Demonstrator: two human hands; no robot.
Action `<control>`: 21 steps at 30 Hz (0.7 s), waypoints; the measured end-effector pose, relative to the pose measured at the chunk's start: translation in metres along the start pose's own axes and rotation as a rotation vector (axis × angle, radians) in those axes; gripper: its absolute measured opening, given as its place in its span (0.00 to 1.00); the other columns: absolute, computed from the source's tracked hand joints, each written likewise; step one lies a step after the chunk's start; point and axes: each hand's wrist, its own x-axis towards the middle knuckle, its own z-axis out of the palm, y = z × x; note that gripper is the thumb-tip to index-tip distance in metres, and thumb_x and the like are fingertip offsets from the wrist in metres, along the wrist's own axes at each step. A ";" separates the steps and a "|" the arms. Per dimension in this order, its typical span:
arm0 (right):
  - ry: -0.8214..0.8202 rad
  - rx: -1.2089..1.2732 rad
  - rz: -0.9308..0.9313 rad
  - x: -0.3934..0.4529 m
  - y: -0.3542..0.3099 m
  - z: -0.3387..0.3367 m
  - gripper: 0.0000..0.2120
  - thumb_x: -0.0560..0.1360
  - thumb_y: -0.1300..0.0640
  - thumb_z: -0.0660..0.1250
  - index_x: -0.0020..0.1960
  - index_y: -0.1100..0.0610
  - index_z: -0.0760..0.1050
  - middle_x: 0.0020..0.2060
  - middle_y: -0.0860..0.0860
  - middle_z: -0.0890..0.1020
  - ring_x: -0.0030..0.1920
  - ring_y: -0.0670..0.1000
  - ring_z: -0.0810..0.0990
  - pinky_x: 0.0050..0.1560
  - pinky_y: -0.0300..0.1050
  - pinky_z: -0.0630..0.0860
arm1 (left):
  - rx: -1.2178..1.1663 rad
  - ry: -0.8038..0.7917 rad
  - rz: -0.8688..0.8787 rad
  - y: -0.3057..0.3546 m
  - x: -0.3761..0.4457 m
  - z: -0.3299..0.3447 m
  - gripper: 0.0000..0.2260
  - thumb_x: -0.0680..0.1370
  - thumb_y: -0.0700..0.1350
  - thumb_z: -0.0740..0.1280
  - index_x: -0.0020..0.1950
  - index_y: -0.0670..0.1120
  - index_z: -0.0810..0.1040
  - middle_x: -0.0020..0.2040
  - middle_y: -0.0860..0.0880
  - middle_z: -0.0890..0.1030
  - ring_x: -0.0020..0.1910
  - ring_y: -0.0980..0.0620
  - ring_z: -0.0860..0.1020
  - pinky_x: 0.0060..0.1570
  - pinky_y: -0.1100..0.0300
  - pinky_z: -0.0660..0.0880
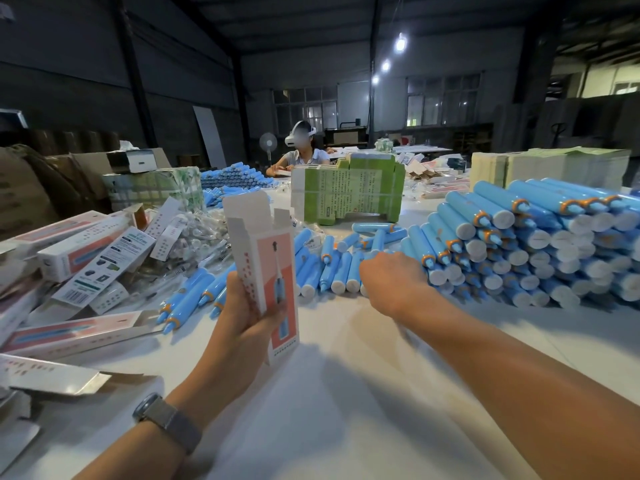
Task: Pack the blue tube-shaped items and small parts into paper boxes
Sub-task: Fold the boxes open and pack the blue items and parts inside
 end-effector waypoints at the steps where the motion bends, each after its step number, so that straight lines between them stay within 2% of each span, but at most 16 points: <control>1: 0.014 0.017 0.008 0.000 0.001 0.000 0.09 0.79 0.57 0.63 0.59 0.54 0.75 0.57 0.54 0.78 0.59 0.57 0.77 0.44 0.46 0.66 | 0.000 0.000 0.005 0.000 0.000 0.000 0.25 0.78 0.33 0.67 0.52 0.66 0.73 0.54 0.58 0.81 0.58 0.56 0.80 0.54 0.54 0.77; 4: 0.024 0.076 0.033 0.000 0.000 -0.004 0.10 0.78 0.55 0.65 0.59 0.54 0.74 0.57 0.53 0.78 0.59 0.58 0.78 0.45 0.45 0.66 | 0.013 -0.006 0.010 -0.001 0.000 -0.001 0.20 0.74 0.41 0.67 0.53 0.67 0.72 0.55 0.59 0.80 0.59 0.56 0.80 0.54 0.55 0.78; 6: 0.021 0.130 0.056 0.002 0.002 -0.007 0.12 0.77 0.55 0.67 0.59 0.53 0.74 0.57 0.54 0.78 0.59 0.58 0.78 0.45 0.45 0.66 | 0.028 -0.019 0.002 -0.002 0.000 -0.002 0.20 0.73 0.42 0.67 0.55 0.67 0.72 0.56 0.59 0.80 0.60 0.57 0.79 0.54 0.53 0.77; 8: 0.023 0.277 0.122 0.005 0.010 -0.010 0.11 0.74 0.57 0.68 0.55 0.51 0.76 0.56 0.54 0.79 0.57 0.58 0.78 0.46 0.44 0.68 | 0.037 -0.038 -0.007 -0.004 0.002 -0.005 0.21 0.74 0.42 0.67 0.56 0.67 0.72 0.56 0.59 0.79 0.60 0.56 0.79 0.56 0.49 0.77; 10: 0.034 0.615 0.238 0.008 0.020 -0.014 0.08 0.71 0.61 0.68 0.45 0.48 0.78 0.50 0.54 0.81 0.49 0.57 0.80 0.46 0.44 0.76 | 0.053 -0.044 -0.010 -0.003 0.002 -0.007 0.21 0.75 0.42 0.68 0.57 0.67 0.71 0.57 0.59 0.79 0.61 0.56 0.79 0.58 0.45 0.76; 12: 0.034 1.166 0.388 0.010 0.028 -0.019 0.10 0.70 0.67 0.69 0.41 0.52 0.78 0.45 0.56 0.81 0.40 0.55 0.80 0.41 0.51 0.83 | 0.080 -0.043 -0.015 -0.002 0.002 -0.007 0.21 0.75 0.42 0.68 0.59 0.67 0.71 0.57 0.59 0.79 0.61 0.56 0.78 0.58 0.43 0.76; 14: -0.032 1.733 0.520 0.009 0.029 -0.025 0.12 0.71 0.72 0.68 0.46 0.56 0.77 0.49 0.59 0.79 0.41 0.57 0.80 0.34 0.52 0.84 | 0.098 -0.039 -0.021 -0.001 0.001 -0.006 0.21 0.75 0.43 0.68 0.59 0.67 0.70 0.57 0.60 0.79 0.60 0.58 0.79 0.59 0.42 0.75; 16: -0.087 2.162 0.543 0.008 0.024 -0.030 0.15 0.74 0.73 0.66 0.55 0.58 0.73 0.53 0.59 0.77 0.45 0.61 0.82 0.30 0.50 0.83 | 0.115 -0.038 -0.034 -0.001 0.001 -0.005 0.21 0.74 0.43 0.68 0.58 0.68 0.70 0.57 0.62 0.79 0.59 0.60 0.78 0.59 0.41 0.75; 18: -0.124 2.373 0.475 0.005 0.016 -0.034 0.19 0.74 0.74 0.64 0.59 0.57 0.68 0.55 0.60 0.77 0.49 0.63 0.82 0.30 0.49 0.82 | 0.154 -0.040 -0.041 0.002 0.001 -0.004 0.21 0.74 0.44 0.67 0.56 0.69 0.69 0.55 0.65 0.78 0.57 0.62 0.78 0.58 0.43 0.75; 21: -0.168 2.442 0.250 -0.001 0.001 -0.046 0.10 0.75 0.74 0.62 0.53 0.65 0.72 0.49 0.61 0.78 0.45 0.60 0.83 0.38 0.50 0.84 | 0.255 -0.025 -0.026 0.009 0.001 -0.004 0.18 0.73 0.47 0.67 0.51 0.70 0.67 0.54 0.68 0.77 0.55 0.63 0.78 0.54 0.49 0.76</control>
